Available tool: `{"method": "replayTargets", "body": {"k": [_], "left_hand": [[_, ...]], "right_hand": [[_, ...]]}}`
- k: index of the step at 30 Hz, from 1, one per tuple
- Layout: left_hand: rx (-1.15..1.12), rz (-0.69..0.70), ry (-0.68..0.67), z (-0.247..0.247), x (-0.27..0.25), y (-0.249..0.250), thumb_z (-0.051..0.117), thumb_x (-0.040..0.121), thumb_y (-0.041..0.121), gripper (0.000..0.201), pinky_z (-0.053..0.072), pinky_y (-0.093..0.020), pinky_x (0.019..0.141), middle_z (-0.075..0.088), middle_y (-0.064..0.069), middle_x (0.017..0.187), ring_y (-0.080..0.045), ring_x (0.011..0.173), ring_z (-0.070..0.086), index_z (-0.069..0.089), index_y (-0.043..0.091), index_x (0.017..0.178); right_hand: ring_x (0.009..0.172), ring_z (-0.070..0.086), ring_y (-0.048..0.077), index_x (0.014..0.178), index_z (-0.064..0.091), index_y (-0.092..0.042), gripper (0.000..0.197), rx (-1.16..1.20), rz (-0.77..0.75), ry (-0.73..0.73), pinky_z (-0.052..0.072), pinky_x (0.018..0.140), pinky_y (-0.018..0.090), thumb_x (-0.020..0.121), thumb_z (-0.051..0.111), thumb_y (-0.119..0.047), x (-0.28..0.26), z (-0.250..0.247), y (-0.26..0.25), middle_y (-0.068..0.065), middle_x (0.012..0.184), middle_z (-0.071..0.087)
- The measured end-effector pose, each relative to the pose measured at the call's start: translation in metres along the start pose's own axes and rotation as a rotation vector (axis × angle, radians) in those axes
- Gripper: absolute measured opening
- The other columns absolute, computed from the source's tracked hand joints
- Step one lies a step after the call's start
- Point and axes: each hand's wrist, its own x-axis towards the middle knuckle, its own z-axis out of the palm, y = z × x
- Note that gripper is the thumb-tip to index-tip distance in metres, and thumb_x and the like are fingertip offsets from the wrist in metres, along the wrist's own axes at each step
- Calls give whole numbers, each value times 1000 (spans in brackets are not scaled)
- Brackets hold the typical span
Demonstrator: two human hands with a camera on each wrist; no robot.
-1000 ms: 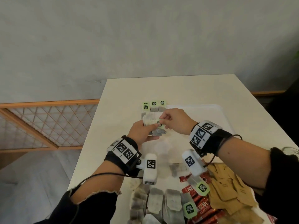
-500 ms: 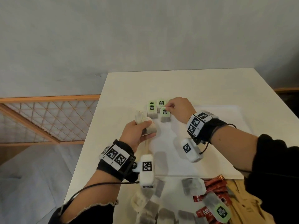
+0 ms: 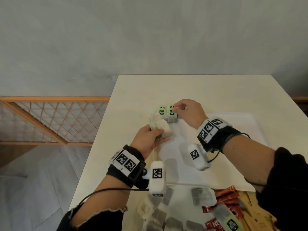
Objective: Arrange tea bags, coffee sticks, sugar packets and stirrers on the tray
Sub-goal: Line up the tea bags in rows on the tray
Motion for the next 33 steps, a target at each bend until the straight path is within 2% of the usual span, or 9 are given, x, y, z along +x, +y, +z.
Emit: {"method": "replayTargets", "body": {"k": [3, 5, 10, 14, 17, 21, 24, 29, 33], "left_hand": [[20, 31, -54, 11, -7, -1, 52, 94, -7, 23, 60, -33, 80, 70, -18, 106, -32, 96, 71, 59, -5, 117], [58, 50, -74, 19, -11, -2, 53, 94, -7, 23, 60, -33, 82, 70, -20, 109, -31, 96, 71, 61, -3, 115], [186, 113, -88, 34, -25, 0, 56, 96, 4, 23, 60, -37, 83, 72, -14, 109, -27, 96, 71, 63, 5, 118], [353, 269, 71, 41, -31, -1, 64, 91, 6, 12, 60, -30, 68, 64, -4, 78, -16, 69, 62, 68, 13, 99], [487, 328, 89, 53, -36, -5, 72, 84, 12, 16, 59, -34, 66, 60, 1, 69, -12, 58, 57, 70, 9, 100], [659, 386, 17, 69, -42, -9, 76, 80, 20, 20, 59, -36, 66, 68, -4, 74, -12, 58, 57, 73, 12, 98], [693, 396, 21, 73, -41, -8, 73, 83, 18, 10, 58, -34, 65, 65, 0, 69, -9, 58, 56, 73, 11, 89], [556, 299, 128, 68, -29, -7, 69, 84, 15, 5, 59, -35, 62, 63, 2, 62, -13, 52, 53, 69, 17, 79], [415, 197, 122, 62, -20, -11, 68, 87, 13, 3, 57, -32, 59, 58, -1, 65, -9, 45, 48, 67, 13, 84]], "right_hand": [[63, 59, 7, 89, 73, -17, 19, 209, 38, -147, 45, 62, 21, 87, 67, -35, -29, -7, -12, -5, 77, 68], [59, 59, 9, 89, 72, -14, 19, 272, 45, -217, 44, 57, 21, 87, 69, -32, -46, -12, -14, -1, 73, 66], [56, 58, 10, 84, 67, -11, 6, 335, 55, -115, 47, 56, 25, 86, 71, -15, -68, -33, -10, 1, 68, 62], [52, 58, 9, 79, 61, -7, 15, 333, 110, -8, 52, 56, 27, 88, 68, -17, -78, -48, -10, 2, 64, 63], [53, 61, 17, 82, 59, -2, 17, 320, 113, -14, 56, 61, 35, 88, 66, -16, -87, -50, -12, 9, 64, 64], [54, 63, 19, 78, 55, -5, 18, 215, 68, -17, 52, 55, 23, 88, 65, -17, -97, -49, -19, 7, 67, 66], [53, 63, 16, 79, 59, -7, 18, 227, 73, -27, 49, 51, 16, 92, 62, -19, -100, -50, -21, 6, 69, 66], [60, 65, 16, 90, 68, -10, 13, 221, 47, -108, 54, 57, 24, 92, 62, -21, -97, -56, -17, 5, 84, 70], [62, 63, 17, 101, 62, -17, 14, 242, 135, -118, 52, 57, 28, 89, 67, -22, -84, -52, -4, -2, 87, 63]]}}
